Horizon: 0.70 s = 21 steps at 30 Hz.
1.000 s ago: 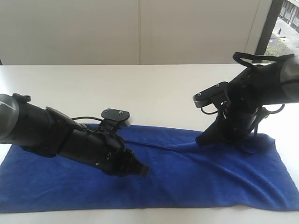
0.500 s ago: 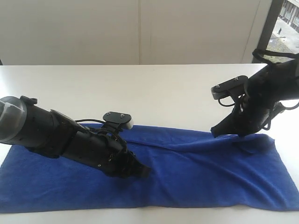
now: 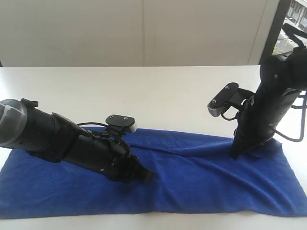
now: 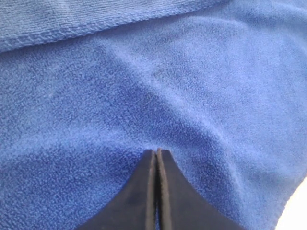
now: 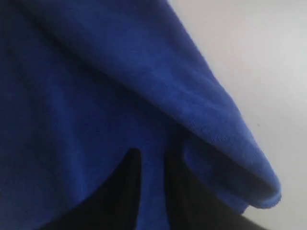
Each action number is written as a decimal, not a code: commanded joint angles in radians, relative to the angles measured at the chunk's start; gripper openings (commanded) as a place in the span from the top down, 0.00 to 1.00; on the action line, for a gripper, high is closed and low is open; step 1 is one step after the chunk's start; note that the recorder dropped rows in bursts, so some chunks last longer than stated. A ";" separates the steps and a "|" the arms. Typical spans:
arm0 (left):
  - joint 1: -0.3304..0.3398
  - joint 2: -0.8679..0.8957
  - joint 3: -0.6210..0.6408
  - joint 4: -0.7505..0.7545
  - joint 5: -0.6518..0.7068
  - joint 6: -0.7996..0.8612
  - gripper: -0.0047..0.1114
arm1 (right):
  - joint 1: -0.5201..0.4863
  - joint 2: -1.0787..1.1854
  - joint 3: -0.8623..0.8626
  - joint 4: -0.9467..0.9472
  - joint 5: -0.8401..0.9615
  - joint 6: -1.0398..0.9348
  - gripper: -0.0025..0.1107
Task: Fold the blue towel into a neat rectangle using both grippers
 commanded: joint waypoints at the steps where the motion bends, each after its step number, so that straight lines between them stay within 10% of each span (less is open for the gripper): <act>1: -0.007 0.021 0.006 0.008 -0.007 0.003 0.96 | -0.002 0.007 0.028 -0.025 -0.008 -0.067 0.72; 21: -0.007 0.021 0.006 0.008 0.025 0.003 0.96 | -0.002 0.107 0.068 -0.308 -0.192 0.243 0.81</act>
